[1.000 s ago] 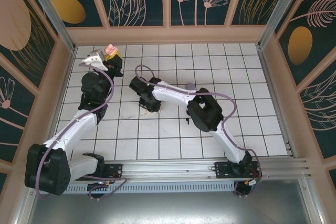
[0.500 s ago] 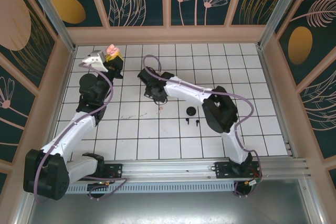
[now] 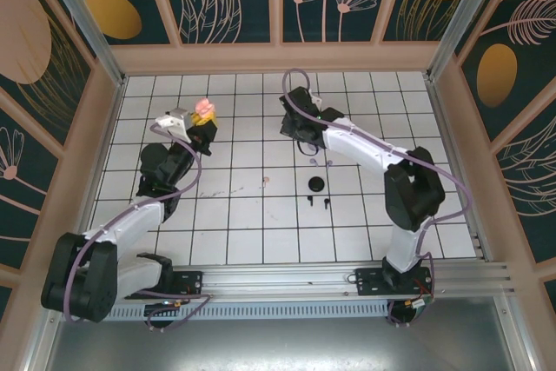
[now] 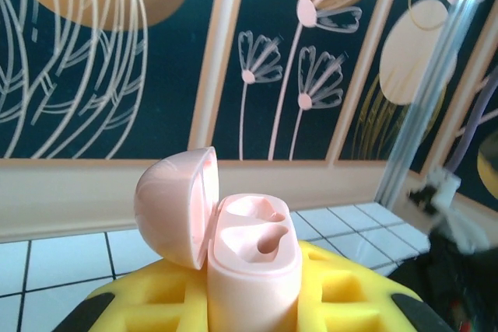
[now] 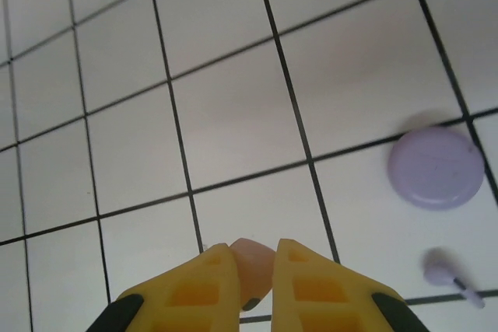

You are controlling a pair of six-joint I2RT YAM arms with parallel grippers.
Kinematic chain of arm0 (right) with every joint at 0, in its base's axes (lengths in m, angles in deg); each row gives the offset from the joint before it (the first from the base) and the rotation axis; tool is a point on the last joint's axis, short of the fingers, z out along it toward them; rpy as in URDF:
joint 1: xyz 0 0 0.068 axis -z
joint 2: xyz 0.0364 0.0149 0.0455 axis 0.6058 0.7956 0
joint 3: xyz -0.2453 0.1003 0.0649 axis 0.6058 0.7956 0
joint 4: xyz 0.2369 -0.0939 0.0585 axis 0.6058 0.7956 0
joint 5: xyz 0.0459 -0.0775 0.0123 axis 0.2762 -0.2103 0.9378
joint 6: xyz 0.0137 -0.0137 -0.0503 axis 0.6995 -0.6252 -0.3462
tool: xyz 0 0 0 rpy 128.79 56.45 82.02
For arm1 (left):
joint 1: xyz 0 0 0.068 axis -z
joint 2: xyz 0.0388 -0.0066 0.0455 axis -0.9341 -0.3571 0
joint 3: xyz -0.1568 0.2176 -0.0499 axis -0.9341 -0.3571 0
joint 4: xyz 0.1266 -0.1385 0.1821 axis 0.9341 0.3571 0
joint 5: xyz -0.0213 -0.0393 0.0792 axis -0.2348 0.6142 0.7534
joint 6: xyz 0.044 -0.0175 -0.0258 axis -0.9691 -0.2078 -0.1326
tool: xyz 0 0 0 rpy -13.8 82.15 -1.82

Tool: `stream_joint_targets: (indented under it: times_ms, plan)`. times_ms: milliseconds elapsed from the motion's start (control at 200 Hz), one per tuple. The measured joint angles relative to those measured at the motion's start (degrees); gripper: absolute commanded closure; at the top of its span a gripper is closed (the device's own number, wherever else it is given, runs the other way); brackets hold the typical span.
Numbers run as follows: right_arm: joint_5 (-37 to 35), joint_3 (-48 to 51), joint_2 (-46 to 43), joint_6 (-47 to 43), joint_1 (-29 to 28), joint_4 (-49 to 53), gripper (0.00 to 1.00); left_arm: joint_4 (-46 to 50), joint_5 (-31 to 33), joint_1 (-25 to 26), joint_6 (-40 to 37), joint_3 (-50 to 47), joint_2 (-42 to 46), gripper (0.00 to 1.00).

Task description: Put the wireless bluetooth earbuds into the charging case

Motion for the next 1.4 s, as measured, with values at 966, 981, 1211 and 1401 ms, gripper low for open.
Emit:
stream_joint_targets:
  times_ms: [966, 981, 1211, 1401]
  plan:
    - [22.71, 11.21, -22.99, -36.87, 0.35, -21.79, 0.87, -14.16, -21.2, 7.48, -12.63, 8.76, -22.1, 1.0]
    - [23.15, 11.26, -23.06, -37.24, 0.35, -21.79, 0.87, -14.16, -21.51, 7.52, -12.63, 9.11, -22.21, 1.0]
    - [27.32, 11.69, -23.32, -42.18, 0.04, -21.62, 0.88, -12.63, -24.65, 8.39, -12.94, 12.85, -22.95, 1.0]
    - [24.9, 12.26, -23.41, -44.94, -2.82, -21.35, 0.9, -9.84, -25.92, 8.9, -13.97, 14.84, -23.17, 1.0]
